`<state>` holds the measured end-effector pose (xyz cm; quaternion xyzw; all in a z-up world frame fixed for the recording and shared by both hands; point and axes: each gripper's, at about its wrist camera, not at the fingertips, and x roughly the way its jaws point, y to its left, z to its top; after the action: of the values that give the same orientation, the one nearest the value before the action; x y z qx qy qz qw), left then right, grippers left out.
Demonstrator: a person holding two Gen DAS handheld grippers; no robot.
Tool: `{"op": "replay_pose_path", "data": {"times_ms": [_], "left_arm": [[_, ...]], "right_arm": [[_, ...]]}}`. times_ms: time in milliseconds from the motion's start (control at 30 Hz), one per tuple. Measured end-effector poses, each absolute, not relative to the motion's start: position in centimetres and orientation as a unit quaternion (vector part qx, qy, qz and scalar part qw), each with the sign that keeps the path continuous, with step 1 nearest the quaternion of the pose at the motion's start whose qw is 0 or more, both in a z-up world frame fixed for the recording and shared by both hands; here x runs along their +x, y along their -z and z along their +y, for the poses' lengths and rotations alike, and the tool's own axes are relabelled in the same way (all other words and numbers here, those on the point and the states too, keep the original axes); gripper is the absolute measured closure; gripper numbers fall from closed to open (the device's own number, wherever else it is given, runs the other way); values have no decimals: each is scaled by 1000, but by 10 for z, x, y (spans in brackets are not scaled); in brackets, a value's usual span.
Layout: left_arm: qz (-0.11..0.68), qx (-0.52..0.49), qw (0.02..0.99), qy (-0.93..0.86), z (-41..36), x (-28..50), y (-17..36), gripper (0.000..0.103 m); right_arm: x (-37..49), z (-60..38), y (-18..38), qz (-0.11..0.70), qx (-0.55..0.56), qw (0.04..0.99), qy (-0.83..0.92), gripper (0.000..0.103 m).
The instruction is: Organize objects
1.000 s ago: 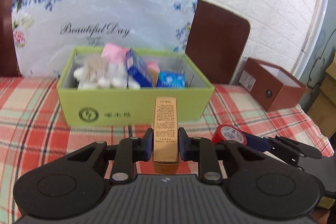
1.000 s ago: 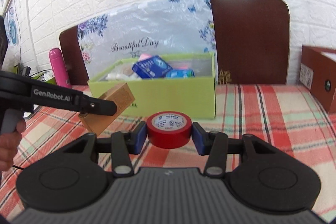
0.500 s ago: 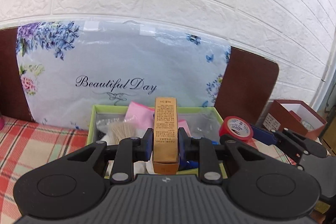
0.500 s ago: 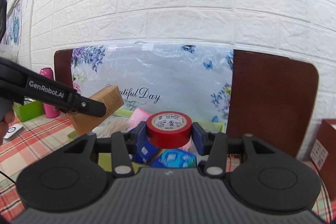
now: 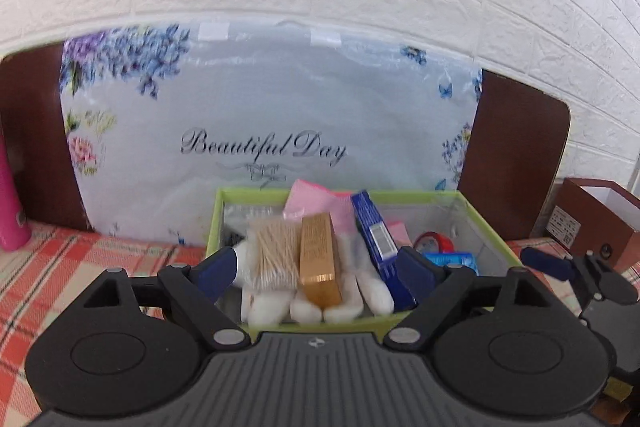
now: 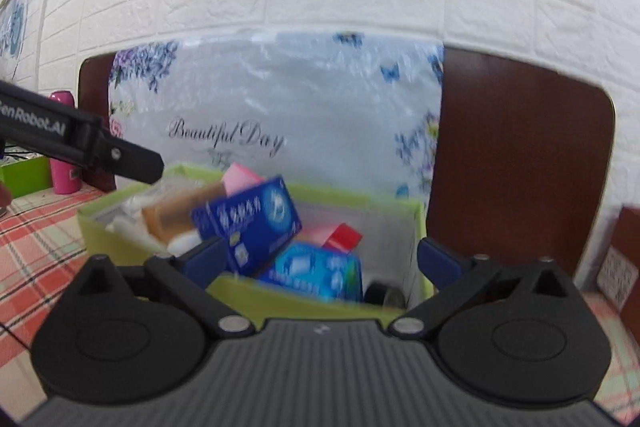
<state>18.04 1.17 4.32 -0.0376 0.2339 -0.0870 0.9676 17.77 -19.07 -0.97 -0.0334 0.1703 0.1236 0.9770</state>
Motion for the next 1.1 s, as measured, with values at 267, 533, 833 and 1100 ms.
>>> {"op": "replay_pose_path", "data": {"times_ms": [267,533,833,1100], "left_arm": [[300,-33,952,60,6,142,-38,13],[315,-16,949,19,3,76,-49,12],[308,22,951,-2,4,10,-49,10],[335,12,942,14,-3,-13,-25,10]], "right_arm": [[134,-196,-13,193,-2,976,-98,0],[80,-201,-34,243,15,967,-69,0],[14,-196,-29,274,22,959,-63,0],[-20,-195,-17,275,12,961,-36,0]]}}
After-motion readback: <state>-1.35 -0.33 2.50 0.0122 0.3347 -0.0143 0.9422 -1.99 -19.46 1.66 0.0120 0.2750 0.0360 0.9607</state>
